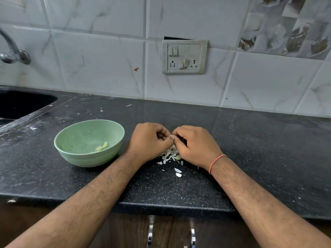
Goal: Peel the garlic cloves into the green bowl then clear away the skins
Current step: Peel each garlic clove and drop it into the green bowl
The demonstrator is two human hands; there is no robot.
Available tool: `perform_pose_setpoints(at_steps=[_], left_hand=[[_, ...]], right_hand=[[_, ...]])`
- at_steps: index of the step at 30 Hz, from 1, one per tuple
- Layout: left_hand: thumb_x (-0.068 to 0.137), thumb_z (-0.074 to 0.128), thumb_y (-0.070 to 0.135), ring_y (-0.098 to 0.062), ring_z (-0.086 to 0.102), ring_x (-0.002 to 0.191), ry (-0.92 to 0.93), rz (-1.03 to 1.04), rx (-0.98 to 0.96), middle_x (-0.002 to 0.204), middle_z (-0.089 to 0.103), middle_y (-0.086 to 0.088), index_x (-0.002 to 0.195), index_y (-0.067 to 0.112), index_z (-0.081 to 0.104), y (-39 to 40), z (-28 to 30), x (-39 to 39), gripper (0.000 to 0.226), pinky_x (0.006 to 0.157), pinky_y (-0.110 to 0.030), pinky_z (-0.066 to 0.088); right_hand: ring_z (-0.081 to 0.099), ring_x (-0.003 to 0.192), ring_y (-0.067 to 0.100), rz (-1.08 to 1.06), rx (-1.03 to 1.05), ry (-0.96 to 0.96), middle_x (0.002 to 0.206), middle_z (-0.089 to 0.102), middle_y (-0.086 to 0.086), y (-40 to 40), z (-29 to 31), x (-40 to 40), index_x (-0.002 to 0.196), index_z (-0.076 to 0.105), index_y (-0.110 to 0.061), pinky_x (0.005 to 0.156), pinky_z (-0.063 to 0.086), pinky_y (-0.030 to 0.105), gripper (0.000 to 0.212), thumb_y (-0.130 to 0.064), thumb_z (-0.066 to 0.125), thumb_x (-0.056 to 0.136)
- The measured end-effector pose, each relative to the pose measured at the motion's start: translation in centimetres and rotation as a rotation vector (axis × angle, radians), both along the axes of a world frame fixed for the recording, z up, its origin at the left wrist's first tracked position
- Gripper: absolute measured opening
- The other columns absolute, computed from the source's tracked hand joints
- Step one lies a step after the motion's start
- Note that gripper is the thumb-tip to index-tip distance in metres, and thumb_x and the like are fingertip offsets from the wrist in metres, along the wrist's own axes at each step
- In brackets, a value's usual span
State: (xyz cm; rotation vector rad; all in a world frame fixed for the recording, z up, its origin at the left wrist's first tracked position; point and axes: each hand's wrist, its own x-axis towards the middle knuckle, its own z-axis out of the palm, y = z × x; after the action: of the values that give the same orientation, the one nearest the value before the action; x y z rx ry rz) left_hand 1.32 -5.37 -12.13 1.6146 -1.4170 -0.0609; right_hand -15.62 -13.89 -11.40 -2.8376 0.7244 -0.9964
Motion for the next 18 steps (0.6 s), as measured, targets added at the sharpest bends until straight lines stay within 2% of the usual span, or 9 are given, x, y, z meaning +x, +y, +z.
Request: perform_pose_setpoints(at_steps=[5,8,11,14,18], left_hand=[[0.08,0.082,0.029,0.001,0.069,0.065,-0.014,0.009,0.002,0.065,0.072,0.02,0.078,0.029,0.08,-0.01,0.06,0.04,0.003,0.063,-0.019,0.057],[0.081,0.082,0.033,0.001,0.069,0.066,0.013,-0.009,-0.014,0.068,0.072,0.022,0.08,0.03,0.081,0.0,0.09,-0.04,0.003,0.062,-0.016,0.054],[0.082,0.084,0.037,0.002,0.069,0.066,0.065,-0.032,-0.013,0.071,0.074,0.021,0.082,0.03,0.082,-0.04,0.09,-0.1,0.007,0.06,-0.01,0.05],[0.084,0.085,0.038,0.003,0.07,0.065,0.101,-0.042,-0.007,0.071,0.075,0.02,0.084,0.029,0.083,-0.12,0.12,-0.05,0.009,0.061,-0.011,0.052],[0.086,0.085,0.036,0.002,0.07,0.063,0.124,-0.047,-0.004,0.07,0.076,0.018,0.084,0.028,0.083,-0.15,0.18,0.03,0.008,0.061,-0.014,0.054]], right_hand=[[0.057,0.071,0.006,0.002,0.041,-0.016,0.077,0.062,-0.018,-0.1,0.0,-0.07,0.094,0.073,-0.031,0.066,0.053,0.036,0.015,-0.039,0.06,0.098],[0.062,0.073,0.005,-0.013,0.107,-0.059,0.076,0.066,-0.019,-0.31,-0.01,-0.08,0.093,0.073,-0.033,0.067,0.054,0.034,0.013,-0.038,0.062,0.098],[0.065,0.074,0.003,-0.03,0.192,-0.115,0.074,0.069,-0.018,-0.44,0.08,-0.14,0.092,0.075,-0.033,0.068,0.053,0.026,0.012,-0.035,0.066,0.1],[0.067,0.066,0.003,-0.019,0.287,-0.173,0.071,0.072,-0.014,-0.47,0.11,-0.28,0.092,0.077,-0.031,0.063,0.049,0.018,0.012,-0.031,0.068,0.101],[0.069,0.065,0.004,-0.001,0.363,-0.233,0.076,0.074,-0.011,-0.46,0.13,-0.24,0.093,0.076,-0.031,0.062,0.051,0.016,0.008,-0.029,0.072,0.1]])
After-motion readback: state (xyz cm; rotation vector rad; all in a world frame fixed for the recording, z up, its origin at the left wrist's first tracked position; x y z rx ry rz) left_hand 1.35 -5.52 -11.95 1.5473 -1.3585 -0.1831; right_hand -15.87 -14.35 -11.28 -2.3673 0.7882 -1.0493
